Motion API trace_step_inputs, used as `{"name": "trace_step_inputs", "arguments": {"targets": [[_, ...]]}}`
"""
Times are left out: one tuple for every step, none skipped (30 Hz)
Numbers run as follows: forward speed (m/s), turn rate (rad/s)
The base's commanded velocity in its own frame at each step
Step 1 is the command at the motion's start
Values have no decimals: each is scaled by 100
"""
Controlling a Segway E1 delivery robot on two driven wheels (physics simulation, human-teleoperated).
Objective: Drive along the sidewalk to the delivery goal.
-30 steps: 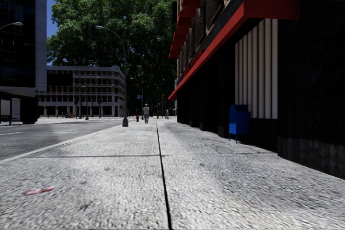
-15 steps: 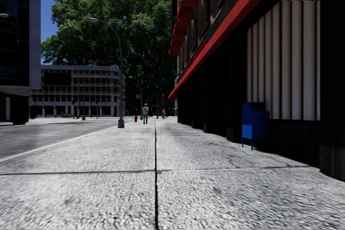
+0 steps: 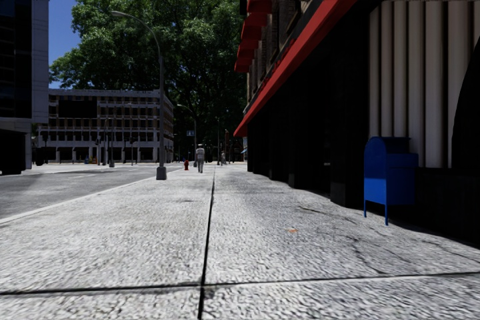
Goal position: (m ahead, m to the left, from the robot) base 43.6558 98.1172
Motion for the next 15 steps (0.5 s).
{"name": "trace_step_inputs", "arguments": {"targets": [[200, 0], [200, 0], [200, 0], [200, 0], [200, 0], [200, 0], [200, 0], [200, 0], [200, 0], [200, 0], [200, 0], [200, 0], [200, 0], [200, 0], [200, 0]]}}
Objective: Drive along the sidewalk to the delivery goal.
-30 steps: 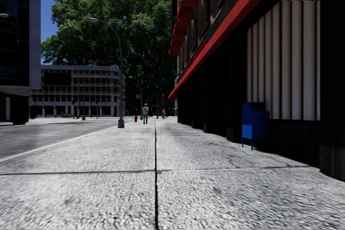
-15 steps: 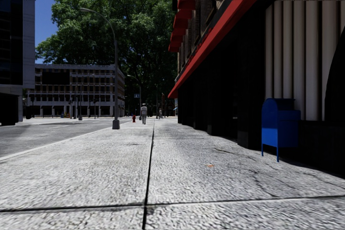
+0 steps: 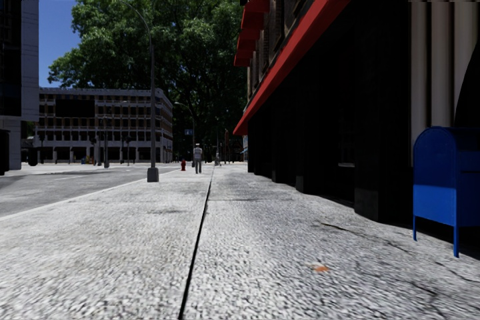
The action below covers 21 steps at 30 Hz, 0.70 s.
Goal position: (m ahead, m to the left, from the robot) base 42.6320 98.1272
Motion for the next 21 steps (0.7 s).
{"name": "trace_step_inputs", "arguments": {"targets": [[200, 0], [200, 0], [200, 0], [200, 0], [200, 0], [200, 0], [200, 0], [200, 0], [200, 0], [200, 0], [200, 0], [200, 0], [200, 0], [200, 0], [200, 0], [200, 0], [200, 0], [200, 0], [200, 0], [200, 0], [200, 0]]}}
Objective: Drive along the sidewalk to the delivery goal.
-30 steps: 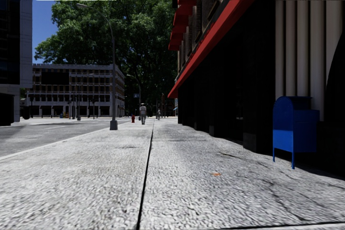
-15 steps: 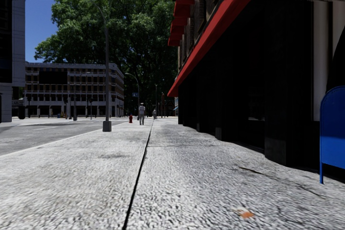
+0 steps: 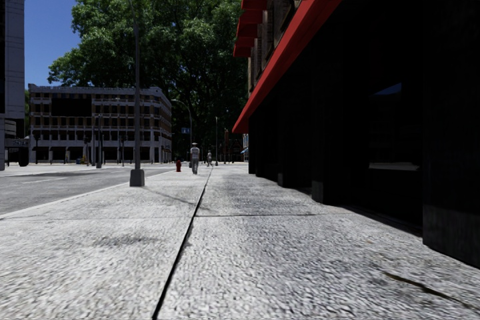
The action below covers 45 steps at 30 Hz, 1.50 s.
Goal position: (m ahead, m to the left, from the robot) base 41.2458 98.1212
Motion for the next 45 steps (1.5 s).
{"name": "trace_step_inputs", "arguments": {"targets": [[200, 0], [200, 0], [200, 0], [200, 0], [200, 0], [200, 0], [200, 0], [200, 0], [200, 0], [200, 0], [196, 0], [196, 0], [200, 0], [200, 0], [199, 0], [198, 0], [198, 0], [197, 0], [200, 0], [200, 0], [200, 0], [200, 0], [200, 0], [200, 0], [200, 0], [200, 0], [200, 0], [200, 0], [200, 0], [200, 0], [198, 0], [198, 0], [196, 0], [194, 0], [194, 0], [193, 0], [192, 0], [192, 0], [192, 0], [192, 0], [192, 0], [192, 0], [192, 0], [192, 0], [192, 0]]}}
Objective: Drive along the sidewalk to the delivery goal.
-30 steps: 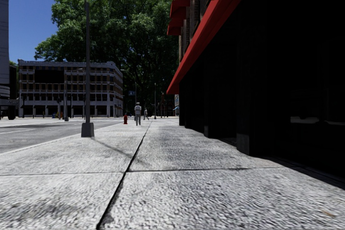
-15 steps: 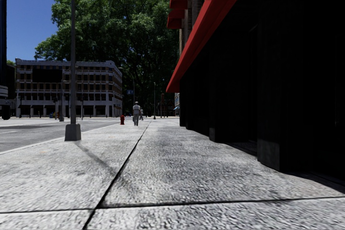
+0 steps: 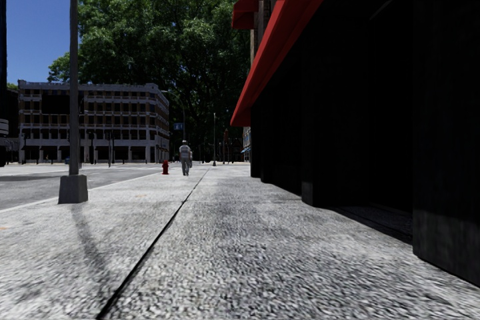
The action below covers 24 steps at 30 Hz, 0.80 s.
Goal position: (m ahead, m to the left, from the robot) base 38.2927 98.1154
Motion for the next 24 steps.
{"name": "trace_step_inputs", "arguments": {"targets": [[192, 0], [192, 0], [192, 0], [192, 0], [192, 0], [193, 0], [196, 0], [196, 0], [197, 0], [200, 0], [200, 0], [200, 0], [200, 0], [200, 0], [200, 0], [200, 0], [200, 0], [200, 3], [200, 4], [200, 4], [200, 5], [200, 4], [200, 4], [200, 3]]}}
